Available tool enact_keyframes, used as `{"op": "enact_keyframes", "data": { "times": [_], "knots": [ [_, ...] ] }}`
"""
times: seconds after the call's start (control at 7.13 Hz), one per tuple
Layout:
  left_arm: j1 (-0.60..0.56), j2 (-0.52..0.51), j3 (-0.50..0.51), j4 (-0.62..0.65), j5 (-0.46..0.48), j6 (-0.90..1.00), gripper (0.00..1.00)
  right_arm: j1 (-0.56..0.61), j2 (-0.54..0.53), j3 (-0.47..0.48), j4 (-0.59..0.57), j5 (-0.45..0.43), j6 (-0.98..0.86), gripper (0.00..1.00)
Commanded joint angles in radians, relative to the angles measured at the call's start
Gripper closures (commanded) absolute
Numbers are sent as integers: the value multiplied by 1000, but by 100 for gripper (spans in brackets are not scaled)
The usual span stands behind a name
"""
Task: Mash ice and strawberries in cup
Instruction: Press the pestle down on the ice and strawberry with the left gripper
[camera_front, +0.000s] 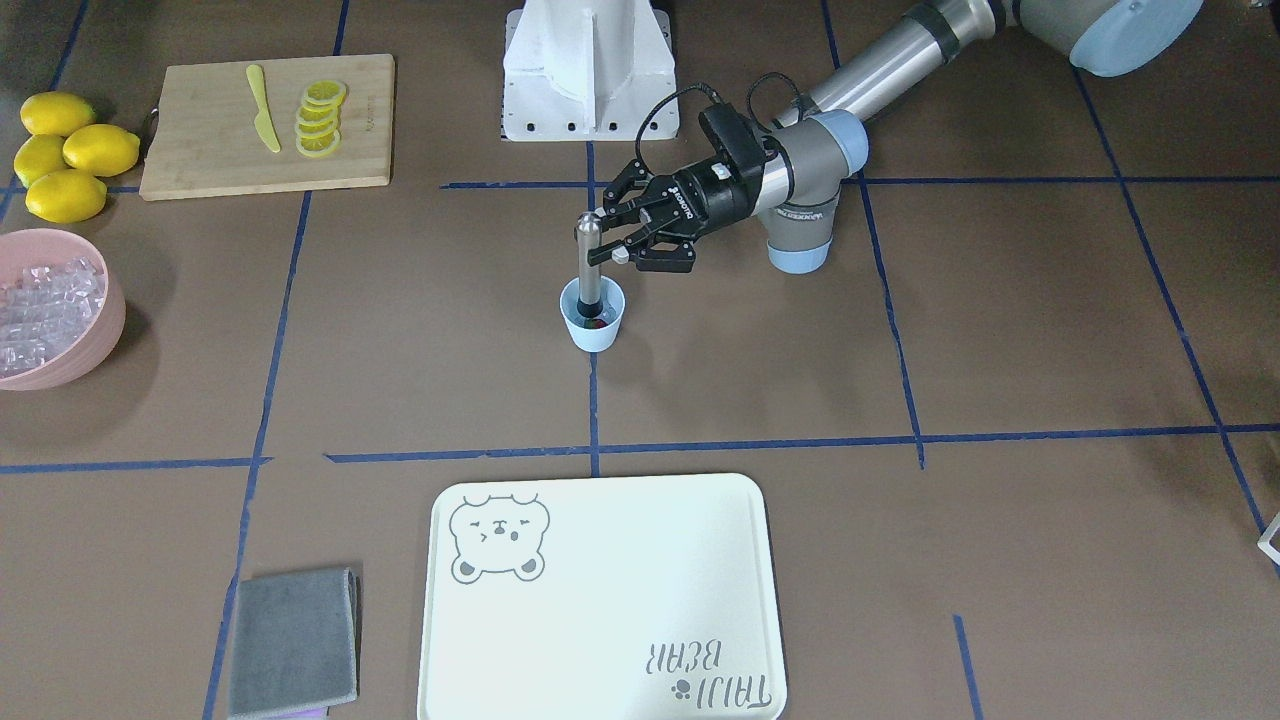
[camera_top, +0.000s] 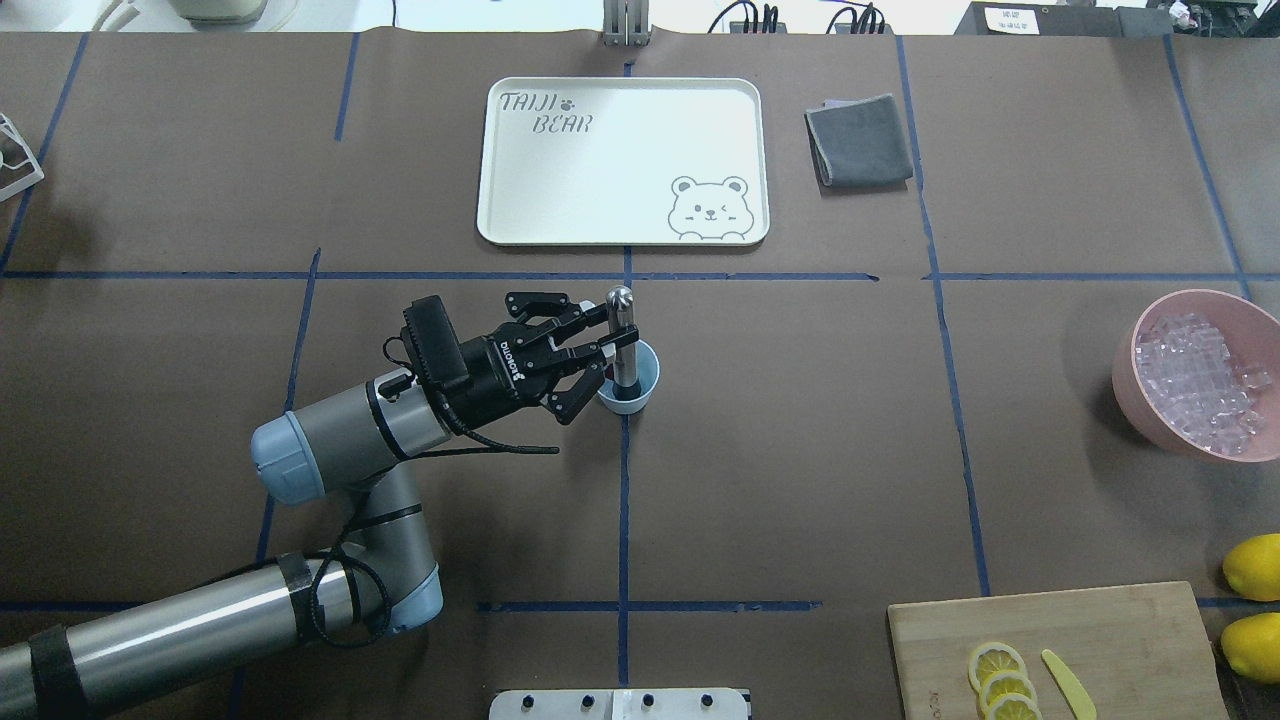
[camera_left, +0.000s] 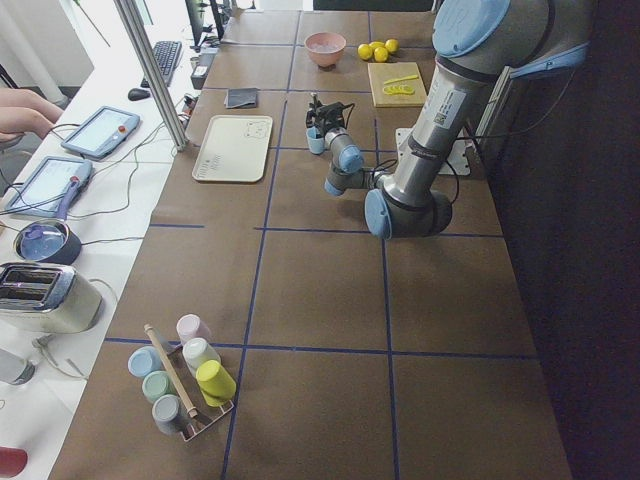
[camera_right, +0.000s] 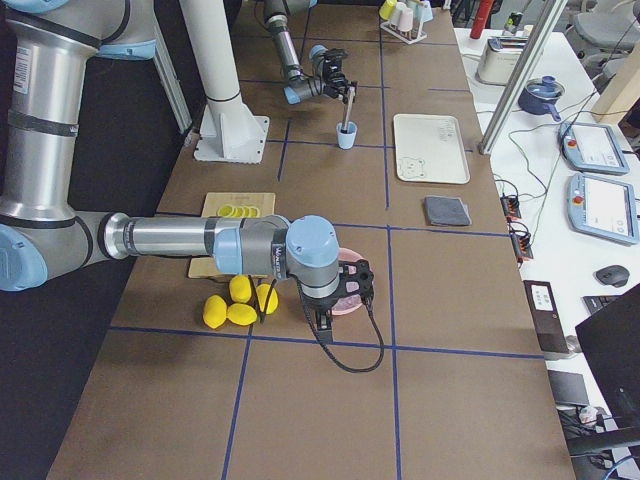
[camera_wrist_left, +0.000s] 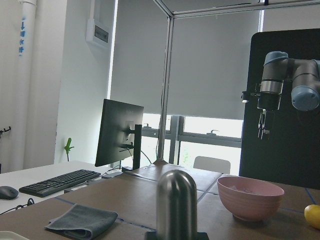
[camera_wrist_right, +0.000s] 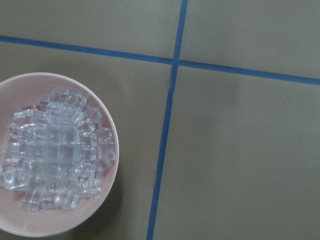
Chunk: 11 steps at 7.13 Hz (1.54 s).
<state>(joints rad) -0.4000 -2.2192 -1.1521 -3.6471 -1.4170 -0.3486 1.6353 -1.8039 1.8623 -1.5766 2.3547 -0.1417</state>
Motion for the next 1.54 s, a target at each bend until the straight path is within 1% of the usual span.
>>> {"op": "enact_keyframes", "data": {
  "times": [0.0, 0.14, 0.28, 0.56, 0.84, 0.98, 1.12, 1.26, 1.4],
  "knots": [
    [-25, -7, -17, 5, -3, -6, 99, 0, 0, 0, 0, 0, 1, 1],
    [-49, -7, -41, 21, -6, -18, 99, 0, 0, 1, 1, 0, 1, 1],
    [-69, -1, -99, 110, -13, -18, 99, 0, 0, 2, 1, 0, 1, 1],
    [-98, 25, -278, 381, -48, -20, 99, 0, 0, 2, 0, 0, 1, 1],
    [-100, 32, -368, 606, -48, -20, 99, 0, 0, 0, 0, 2, 1, 1],
    [-102, 33, -429, 753, -48, -18, 99, 0, 0, 0, 0, 2, 1, 1],
    [-106, 35, -505, 938, -49, -15, 99, 0, 0, 0, 0, 2, 1, 1],
    [-106, 56, -568, 1088, -51, -9, 99, 0, 0, 0, 0, 2, 1, 1],
    [-120, 58, -601, 1227, -83, -4, 99, 0, 0, -2, 0, 2, 1, 1]
  ]
}}
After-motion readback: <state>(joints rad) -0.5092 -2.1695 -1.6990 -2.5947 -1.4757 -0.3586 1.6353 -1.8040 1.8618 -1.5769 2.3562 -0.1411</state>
